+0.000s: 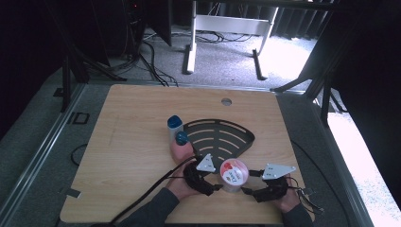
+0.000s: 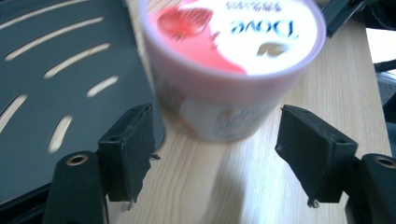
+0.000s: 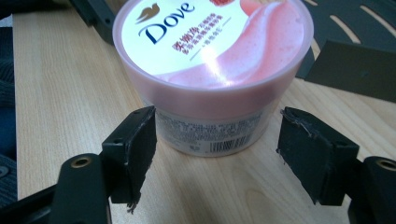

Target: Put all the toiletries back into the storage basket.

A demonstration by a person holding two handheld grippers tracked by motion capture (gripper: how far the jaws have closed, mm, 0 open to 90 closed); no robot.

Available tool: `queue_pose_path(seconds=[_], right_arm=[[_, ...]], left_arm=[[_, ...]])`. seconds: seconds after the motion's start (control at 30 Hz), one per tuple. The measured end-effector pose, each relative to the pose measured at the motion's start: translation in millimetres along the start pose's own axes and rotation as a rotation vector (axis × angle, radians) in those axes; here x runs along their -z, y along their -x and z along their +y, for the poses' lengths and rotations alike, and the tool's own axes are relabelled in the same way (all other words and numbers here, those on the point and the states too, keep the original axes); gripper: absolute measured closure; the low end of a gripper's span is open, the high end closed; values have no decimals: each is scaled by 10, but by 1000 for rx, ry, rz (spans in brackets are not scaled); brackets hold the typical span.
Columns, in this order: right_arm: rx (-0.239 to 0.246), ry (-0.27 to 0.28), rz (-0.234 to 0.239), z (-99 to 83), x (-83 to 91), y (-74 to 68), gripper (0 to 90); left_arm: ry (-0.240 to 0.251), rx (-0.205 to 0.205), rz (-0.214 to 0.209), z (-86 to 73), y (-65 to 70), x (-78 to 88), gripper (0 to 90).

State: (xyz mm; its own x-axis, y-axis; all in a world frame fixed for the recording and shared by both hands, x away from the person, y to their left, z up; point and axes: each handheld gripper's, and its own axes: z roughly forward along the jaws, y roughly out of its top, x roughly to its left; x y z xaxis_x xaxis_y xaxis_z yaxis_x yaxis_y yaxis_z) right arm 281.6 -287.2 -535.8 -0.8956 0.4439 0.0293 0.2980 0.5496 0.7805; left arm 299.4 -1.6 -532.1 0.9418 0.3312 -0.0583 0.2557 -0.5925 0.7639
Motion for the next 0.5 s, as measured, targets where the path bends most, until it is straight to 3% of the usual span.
queue_pose_path(seconds=[0.23,0.5], right_arm=[[-1,2,5,5,-22,6,244],[25,-15,12,30,-99,-7,200]], left_arm=[[-19,-35,16,88,53,-125,192],[-6,-34,-10,71,10,-141,180]])
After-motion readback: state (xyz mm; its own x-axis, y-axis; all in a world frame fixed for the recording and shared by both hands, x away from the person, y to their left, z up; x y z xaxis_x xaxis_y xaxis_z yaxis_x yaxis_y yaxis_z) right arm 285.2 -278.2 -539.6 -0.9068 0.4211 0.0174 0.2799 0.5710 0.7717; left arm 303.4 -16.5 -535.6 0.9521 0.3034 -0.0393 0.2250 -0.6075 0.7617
